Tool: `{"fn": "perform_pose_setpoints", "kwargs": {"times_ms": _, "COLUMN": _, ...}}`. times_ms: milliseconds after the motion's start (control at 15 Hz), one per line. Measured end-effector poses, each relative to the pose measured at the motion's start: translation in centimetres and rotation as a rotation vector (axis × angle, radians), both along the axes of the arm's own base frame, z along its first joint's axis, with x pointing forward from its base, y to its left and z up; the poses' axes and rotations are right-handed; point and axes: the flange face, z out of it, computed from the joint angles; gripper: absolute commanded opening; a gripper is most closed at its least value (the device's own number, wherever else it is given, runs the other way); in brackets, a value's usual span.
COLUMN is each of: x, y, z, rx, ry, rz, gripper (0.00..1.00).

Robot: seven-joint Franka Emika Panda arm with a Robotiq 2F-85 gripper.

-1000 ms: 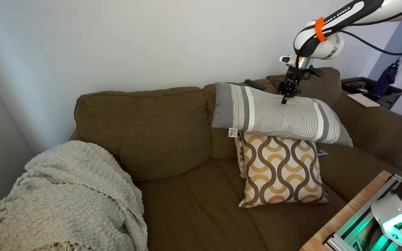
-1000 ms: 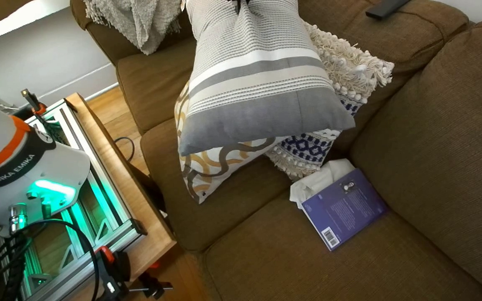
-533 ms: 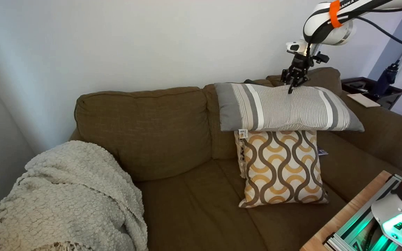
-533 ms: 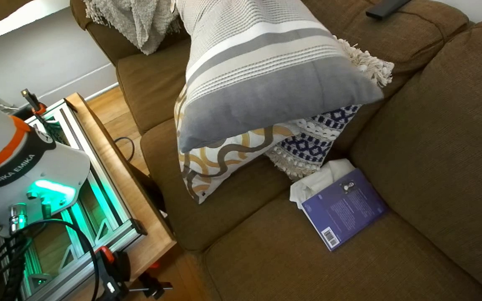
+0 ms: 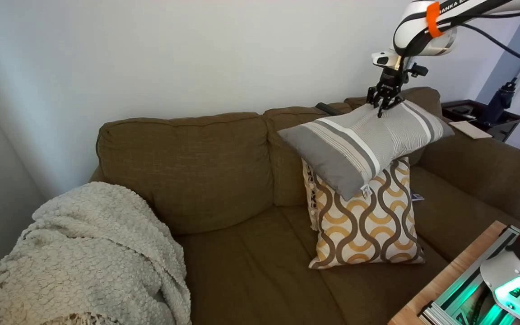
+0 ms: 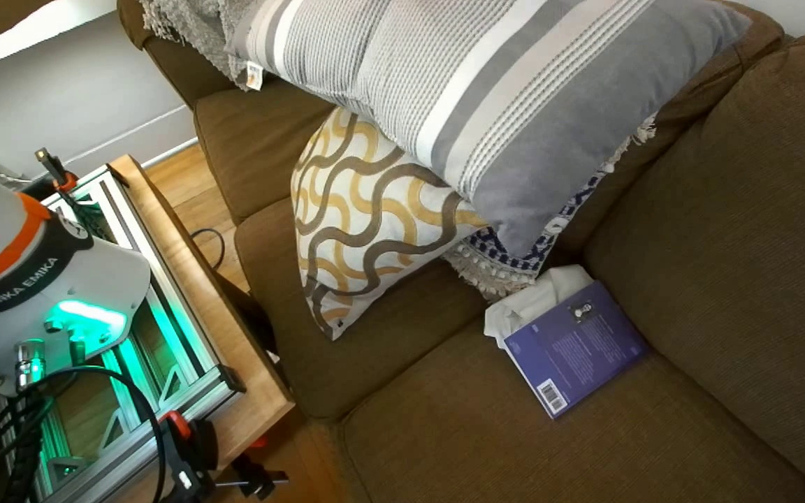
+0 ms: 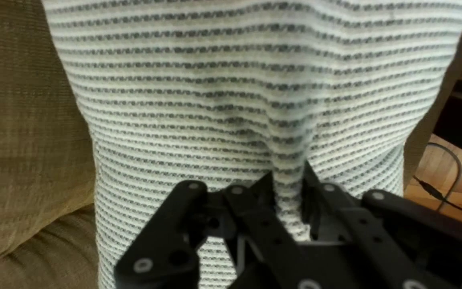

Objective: Put the big pillow on top of the small two pillows

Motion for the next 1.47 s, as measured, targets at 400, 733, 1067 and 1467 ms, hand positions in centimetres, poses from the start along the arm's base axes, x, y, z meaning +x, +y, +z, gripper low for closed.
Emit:
{"fn": "perform_pose_setpoints", "kwargs": {"times_ms": 400, "x": 2.4, "y": -0.6, "z": -8.4, "rx": -0.013, "ry": -0.039, "rz": -0.307, "gripper": 0.02}}
{"fn": "perform_pose_setpoints", "kwargs": {"times_ms": 733, "x": 2.9, "y": -0.7, "z": -4.5, "rx": 0.013, "ry": -0.188, "rz": -0.486, "gripper": 0.34}}
{"fn": "perform_pose_setpoints", "kwargs": {"times_ms": 1067, "x": 2.4, "y": -0.2, "z": -1.4, "rx": 0.014, "ry": -0.250, "rz": -0.553, "gripper": 0.72}}
{"fn": "perform_pose_setpoints", "kwargs": {"times_ms": 1467, "x": 0.9, "y": 1.4, "z": 4.7, "rx": 0.078, "ry": -0.398, "rz": -0.519, "gripper": 0.91}}
